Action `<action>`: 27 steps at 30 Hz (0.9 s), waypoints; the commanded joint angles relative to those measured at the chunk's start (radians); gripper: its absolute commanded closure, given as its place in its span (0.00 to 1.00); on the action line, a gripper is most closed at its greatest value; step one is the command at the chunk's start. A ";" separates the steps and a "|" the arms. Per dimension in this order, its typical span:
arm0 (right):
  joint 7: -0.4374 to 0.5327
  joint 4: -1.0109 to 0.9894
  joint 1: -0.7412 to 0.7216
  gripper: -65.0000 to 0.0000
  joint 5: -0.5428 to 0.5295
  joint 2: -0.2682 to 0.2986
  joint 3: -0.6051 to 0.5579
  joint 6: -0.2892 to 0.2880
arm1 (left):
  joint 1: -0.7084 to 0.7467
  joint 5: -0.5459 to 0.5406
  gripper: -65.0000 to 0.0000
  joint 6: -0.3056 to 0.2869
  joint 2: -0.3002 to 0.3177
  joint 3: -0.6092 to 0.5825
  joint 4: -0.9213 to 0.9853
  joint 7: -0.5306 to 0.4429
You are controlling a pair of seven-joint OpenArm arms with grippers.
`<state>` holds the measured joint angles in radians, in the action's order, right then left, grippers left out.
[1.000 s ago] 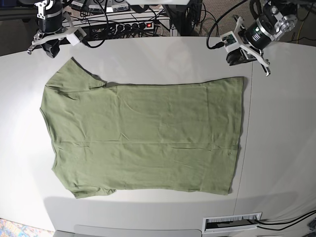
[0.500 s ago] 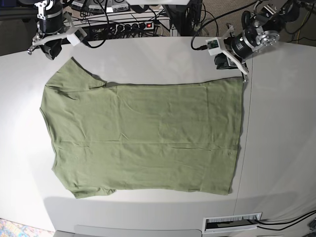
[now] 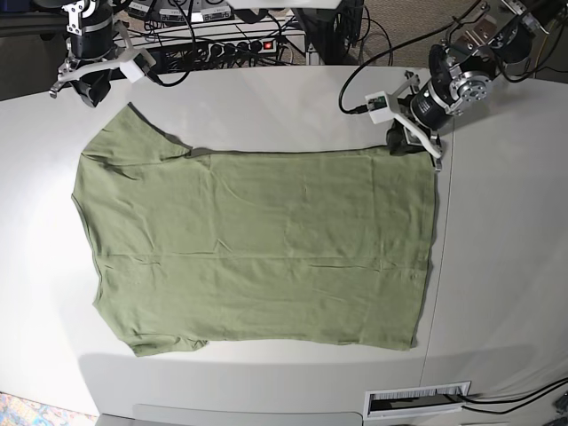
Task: Fold the T-shirt properly
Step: 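Move both grippers down toward the shoulder corners of the green T-shirt, then grasp the shirt's shoulder edges with both grippers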
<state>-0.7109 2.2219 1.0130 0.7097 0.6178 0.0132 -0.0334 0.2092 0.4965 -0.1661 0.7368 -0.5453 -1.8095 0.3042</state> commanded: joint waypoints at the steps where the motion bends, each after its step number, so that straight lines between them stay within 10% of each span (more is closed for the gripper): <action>1: -0.004 0.018 0.003 0.82 0.016 0.011 0.008 0.015 | -0.011 -0.002 0.80 -0.006 0.014 0.002 0.011 0.011; 15: -0.005 0.018 -0.005 0.81 0.017 0.011 0.008 0.015 | -0.065 -0.003 0.80 -0.010 0.014 0.002 0.073 0.010; 19: -0.015 0.018 -0.014 0.81 0.064 0.011 0.008 0.015 | -0.077 -0.003 1.00 -0.010 0.014 0.002 0.073 0.014; 27: -0.037 0.018 -0.019 0.79 0.103 0.011 0.008 0.041 | -0.076 -0.003 1.00 -0.010 0.014 0.002 0.072 0.013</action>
<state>-0.7498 2.2223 0.9886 0.7998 0.6178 0.0132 -0.0093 0.1356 0.4969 -0.1673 0.7368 -0.5442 -1.7321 0.3058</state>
